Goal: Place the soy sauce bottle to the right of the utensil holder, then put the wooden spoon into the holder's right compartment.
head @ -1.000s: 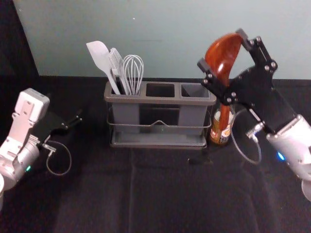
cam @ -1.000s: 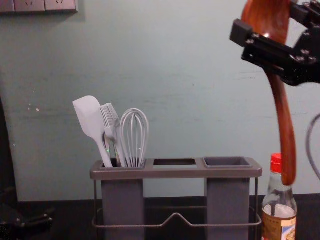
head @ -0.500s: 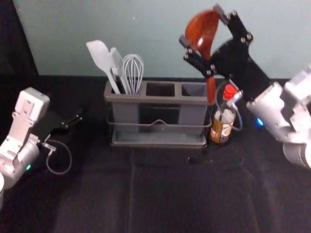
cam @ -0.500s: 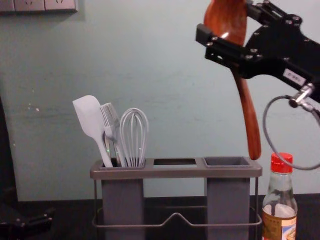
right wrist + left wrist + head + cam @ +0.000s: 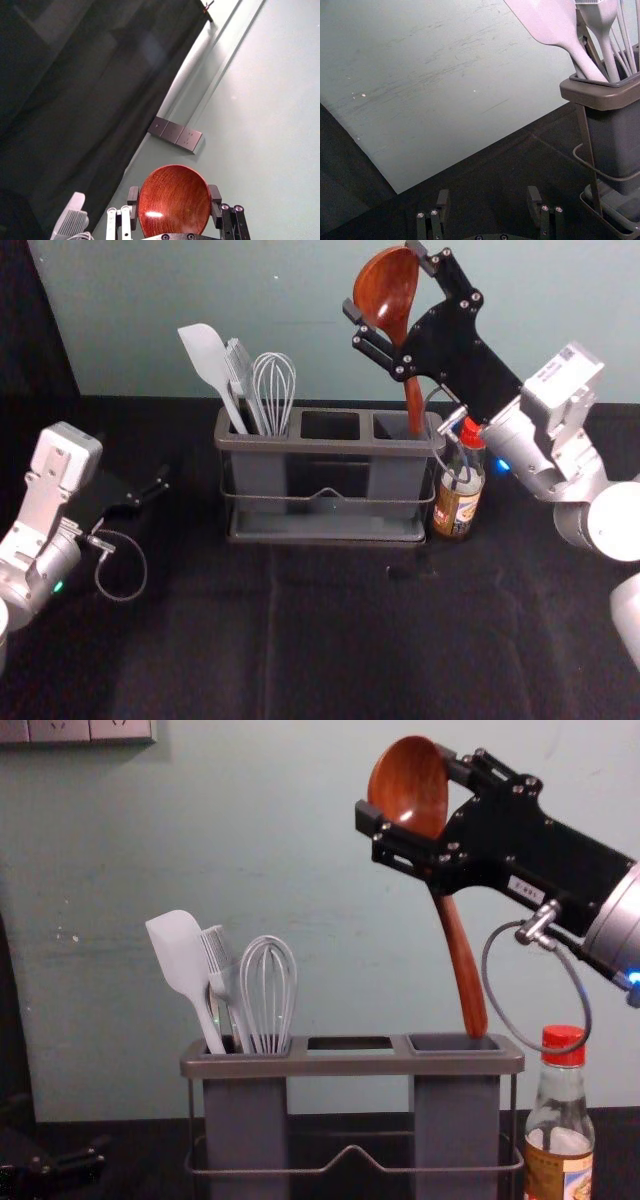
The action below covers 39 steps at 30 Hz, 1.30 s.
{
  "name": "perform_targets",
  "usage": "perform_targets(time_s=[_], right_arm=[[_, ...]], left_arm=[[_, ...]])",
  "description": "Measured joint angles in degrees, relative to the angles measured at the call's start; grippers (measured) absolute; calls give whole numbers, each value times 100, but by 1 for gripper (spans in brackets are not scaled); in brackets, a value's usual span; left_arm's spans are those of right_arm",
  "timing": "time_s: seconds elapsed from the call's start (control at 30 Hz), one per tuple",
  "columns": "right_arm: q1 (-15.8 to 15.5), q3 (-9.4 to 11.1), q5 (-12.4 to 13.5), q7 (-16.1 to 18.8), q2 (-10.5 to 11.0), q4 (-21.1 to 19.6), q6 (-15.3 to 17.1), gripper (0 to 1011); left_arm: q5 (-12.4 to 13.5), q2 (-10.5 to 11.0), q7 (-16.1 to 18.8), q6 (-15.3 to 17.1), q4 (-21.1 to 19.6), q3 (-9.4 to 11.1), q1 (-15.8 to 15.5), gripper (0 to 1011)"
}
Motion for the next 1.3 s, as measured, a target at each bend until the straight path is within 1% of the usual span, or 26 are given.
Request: perform_targets(time_s=[0.17, 0.3, 0.5, 0.67, 0.87, 1.3], right_arm=[[116, -57, -50, -53, -105, 286, -131, 837], [164, -86, -147, -138, -181, 501, -281, 837], [168, -112, -260, -220, -261, 778, -496, 837], [105, -98, -325, -279, -324, 978, -650, 837], [-7, -71, -398, -320, -357, 1110, -761, 837], [-201, 25, -520, -389, -327, 1245, -836, 836]], left_arm=[[0, 0, 0, 0, 0, 0, 0, 1005], [0, 0, 0, 0, 0, 0, 0, 1005], [0, 0, 0, 0, 0, 0, 0, 1005], [0, 0, 0, 0, 0, 0, 0, 1005], [0, 0, 0, 0, 0, 0, 0, 1005], [0, 0, 0, 0, 0, 0, 0, 1005]])
